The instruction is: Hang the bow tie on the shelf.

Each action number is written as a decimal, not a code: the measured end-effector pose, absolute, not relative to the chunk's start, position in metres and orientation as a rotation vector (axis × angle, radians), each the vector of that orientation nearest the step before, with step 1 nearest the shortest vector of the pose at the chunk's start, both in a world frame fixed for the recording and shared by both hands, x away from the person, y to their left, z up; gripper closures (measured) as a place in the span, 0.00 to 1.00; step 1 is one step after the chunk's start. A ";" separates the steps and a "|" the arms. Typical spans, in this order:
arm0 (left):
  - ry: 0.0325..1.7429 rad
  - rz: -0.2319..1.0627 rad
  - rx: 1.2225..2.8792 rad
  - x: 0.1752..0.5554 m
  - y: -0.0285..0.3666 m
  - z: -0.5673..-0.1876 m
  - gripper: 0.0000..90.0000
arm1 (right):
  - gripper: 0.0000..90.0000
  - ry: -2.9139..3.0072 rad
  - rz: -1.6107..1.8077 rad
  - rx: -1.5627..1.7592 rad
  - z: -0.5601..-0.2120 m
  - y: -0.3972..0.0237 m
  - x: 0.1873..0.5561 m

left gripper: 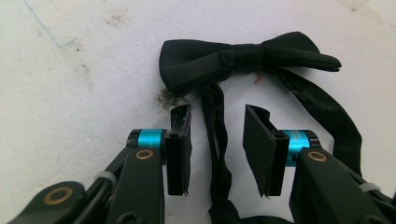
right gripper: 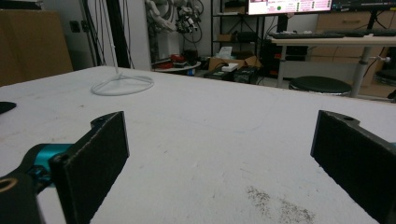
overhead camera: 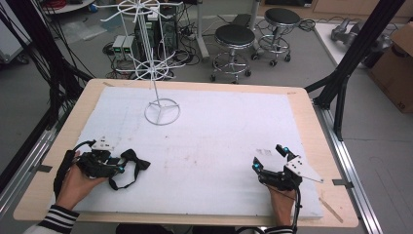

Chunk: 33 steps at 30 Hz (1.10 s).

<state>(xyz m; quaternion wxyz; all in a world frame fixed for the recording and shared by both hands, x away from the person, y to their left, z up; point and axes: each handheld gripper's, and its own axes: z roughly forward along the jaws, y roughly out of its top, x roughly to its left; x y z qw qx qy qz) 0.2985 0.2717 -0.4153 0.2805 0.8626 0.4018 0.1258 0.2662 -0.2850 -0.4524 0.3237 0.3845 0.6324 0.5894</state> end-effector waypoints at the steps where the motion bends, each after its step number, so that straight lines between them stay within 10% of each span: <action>1: 1.080 0.333 2.310 0.299 0.271 -0.415 0.71 | 0.04 1.659 1.546 1.009 -0.452 -0.285 0.266; 33: 1.135 0.365 2.377 0.304 0.261 -0.419 0.89 | 0.04 1.656 1.546 1.013 -0.452 -0.285 0.266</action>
